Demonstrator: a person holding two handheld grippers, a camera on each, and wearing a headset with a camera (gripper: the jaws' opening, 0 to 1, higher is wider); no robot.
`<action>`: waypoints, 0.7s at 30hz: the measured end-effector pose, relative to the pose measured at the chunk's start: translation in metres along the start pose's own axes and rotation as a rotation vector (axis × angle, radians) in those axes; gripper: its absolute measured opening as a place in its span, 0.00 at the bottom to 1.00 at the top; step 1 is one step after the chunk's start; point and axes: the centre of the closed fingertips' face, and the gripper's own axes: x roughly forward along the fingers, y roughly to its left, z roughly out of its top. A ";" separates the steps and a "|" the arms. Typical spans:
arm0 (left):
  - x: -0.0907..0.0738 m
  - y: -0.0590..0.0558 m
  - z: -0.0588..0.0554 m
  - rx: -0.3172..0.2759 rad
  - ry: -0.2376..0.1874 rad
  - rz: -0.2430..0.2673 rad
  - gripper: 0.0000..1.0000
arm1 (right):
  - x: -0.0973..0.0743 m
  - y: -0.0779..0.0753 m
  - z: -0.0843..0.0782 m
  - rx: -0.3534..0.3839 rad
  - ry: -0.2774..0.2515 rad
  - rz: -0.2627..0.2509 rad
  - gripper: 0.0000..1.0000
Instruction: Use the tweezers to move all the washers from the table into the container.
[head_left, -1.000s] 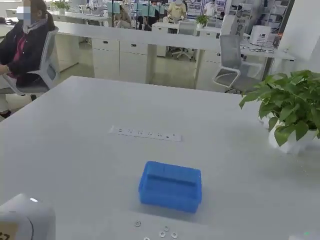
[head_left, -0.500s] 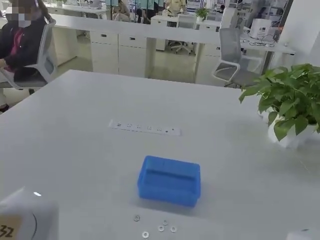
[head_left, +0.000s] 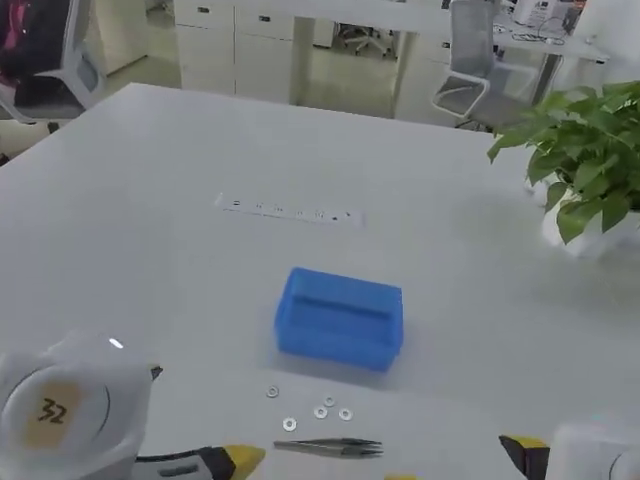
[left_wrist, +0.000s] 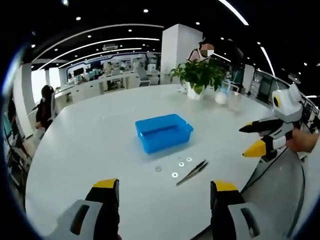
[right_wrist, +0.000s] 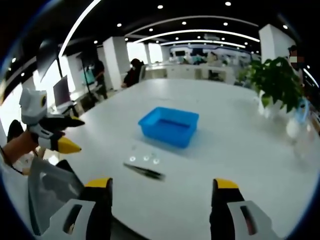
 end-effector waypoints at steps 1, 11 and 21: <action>0.003 -0.002 0.001 0.009 0.002 -0.018 0.72 | 0.001 0.000 0.001 -0.002 -0.001 0.002 0.78; 0.039 -0.014 -0.005 0.124 0.084 -0.149 0.45 | 0.017 -0.005 0.000 -0.041 0.040 0.025 0.69; 0.073 -0.028 -0.025 0.213 0.176 -0.289 0.21 | 0.029 -0.001 -0.010 -0.044 0.087 0.062 0.65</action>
